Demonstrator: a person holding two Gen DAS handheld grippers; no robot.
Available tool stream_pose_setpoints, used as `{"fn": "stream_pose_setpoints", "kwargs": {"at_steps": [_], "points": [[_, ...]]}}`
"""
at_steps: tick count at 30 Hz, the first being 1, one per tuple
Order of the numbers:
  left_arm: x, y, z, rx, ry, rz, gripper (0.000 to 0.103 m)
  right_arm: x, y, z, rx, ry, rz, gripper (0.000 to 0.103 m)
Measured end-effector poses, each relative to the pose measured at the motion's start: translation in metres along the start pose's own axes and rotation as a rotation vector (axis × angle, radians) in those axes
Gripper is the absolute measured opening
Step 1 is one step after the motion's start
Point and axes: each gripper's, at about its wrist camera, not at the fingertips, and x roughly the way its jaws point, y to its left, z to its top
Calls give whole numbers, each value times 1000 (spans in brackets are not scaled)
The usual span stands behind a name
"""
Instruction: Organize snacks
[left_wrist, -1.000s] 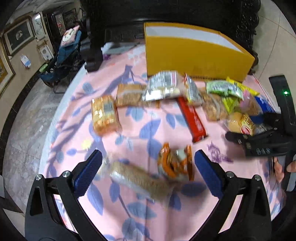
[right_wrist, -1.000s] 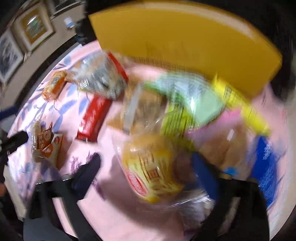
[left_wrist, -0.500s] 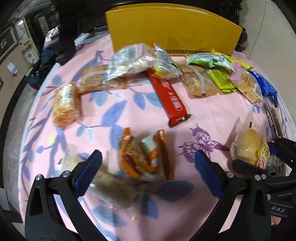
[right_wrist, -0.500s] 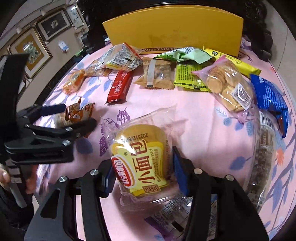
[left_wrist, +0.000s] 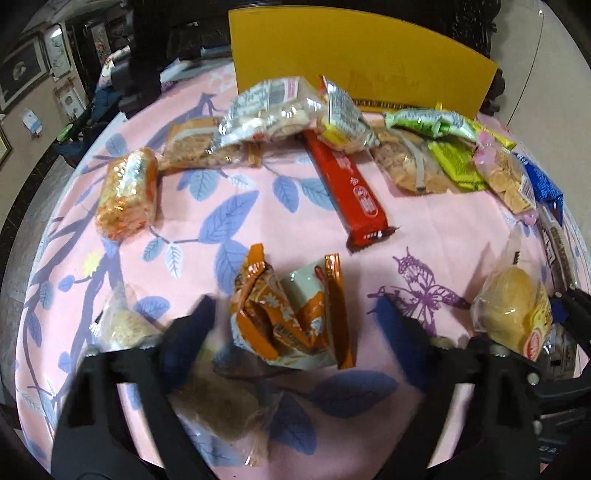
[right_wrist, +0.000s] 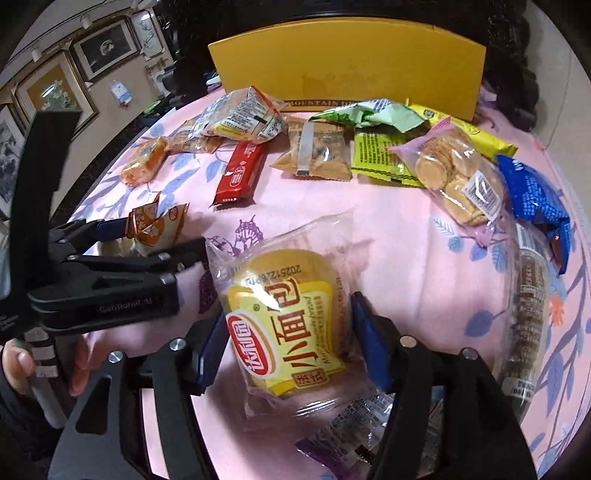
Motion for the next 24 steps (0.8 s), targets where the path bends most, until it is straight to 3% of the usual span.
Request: {"fn": "stream_pose_setpoints", "kwargs": {"at_steps": [2, 11, 24], "points": [[-4, 0, 1, -2, -9, -5, 46, 1, 3, -1, -6, -10, -32, 55], [-24, 1, -8, -36, -17, -70, 44, -14, 1, 0, 38, -20, -29, 52], [-81, -24, -3, 20, -98, -132, 45, -58, -1, -4, 70, -100, -34, 52]]}}
